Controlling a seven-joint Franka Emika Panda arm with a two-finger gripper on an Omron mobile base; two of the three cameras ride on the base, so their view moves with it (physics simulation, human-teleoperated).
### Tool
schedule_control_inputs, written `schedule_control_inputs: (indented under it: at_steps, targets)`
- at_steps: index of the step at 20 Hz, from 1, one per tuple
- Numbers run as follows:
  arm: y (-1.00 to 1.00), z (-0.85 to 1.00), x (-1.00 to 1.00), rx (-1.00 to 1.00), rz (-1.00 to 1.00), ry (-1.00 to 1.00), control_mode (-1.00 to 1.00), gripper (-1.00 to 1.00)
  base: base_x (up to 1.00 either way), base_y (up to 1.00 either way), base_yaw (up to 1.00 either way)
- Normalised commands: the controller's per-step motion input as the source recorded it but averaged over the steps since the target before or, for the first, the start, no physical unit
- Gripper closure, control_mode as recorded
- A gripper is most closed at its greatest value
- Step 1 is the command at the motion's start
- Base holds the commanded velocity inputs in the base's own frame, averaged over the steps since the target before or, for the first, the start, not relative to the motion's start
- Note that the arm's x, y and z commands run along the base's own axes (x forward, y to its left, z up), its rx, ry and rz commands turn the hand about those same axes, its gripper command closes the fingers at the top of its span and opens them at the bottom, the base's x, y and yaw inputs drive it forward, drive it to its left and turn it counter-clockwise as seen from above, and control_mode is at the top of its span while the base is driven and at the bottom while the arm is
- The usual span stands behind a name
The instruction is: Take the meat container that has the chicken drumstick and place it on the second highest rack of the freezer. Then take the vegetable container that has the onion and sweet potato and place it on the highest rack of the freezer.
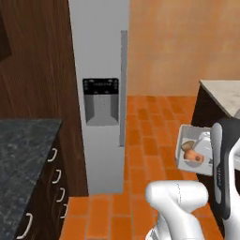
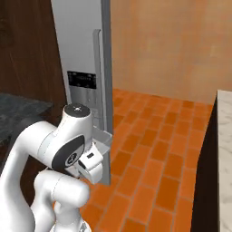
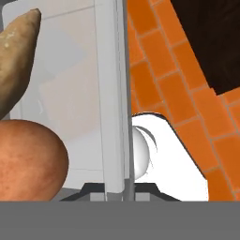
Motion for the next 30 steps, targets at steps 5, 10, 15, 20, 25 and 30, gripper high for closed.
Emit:
schedule_control_inputs:
  at_steps: [5,10,15,20,25,30]
  targets:
    - [0.00,0.00,0.00,0.00,0.00,0.00,1.00,1.00,0.93,-0.08,-0.47]
    - [0.00,0.00,0.00,0.00,0.00,0.00,1.00,1.00,1.00,-0.37,-0.06]
    - [0.00,0.00,0.00,0.00,0.00,0.00,1.00,1.00,1.00,-0.66,0.18]
    - [0.00,0.00,0.00,0.00,0.00,0.00,1.00,1.00,0.96,-0.56,0.45]
    - [0.00,0.00,0.00,0.00,0.00,0.00,1.00,1.00,0.70,-0.47,0.60]
    - [0.00,0.00,0.00,0.00,0.00,0.00,1.00,1.00,0.45,-0.53,0.65]
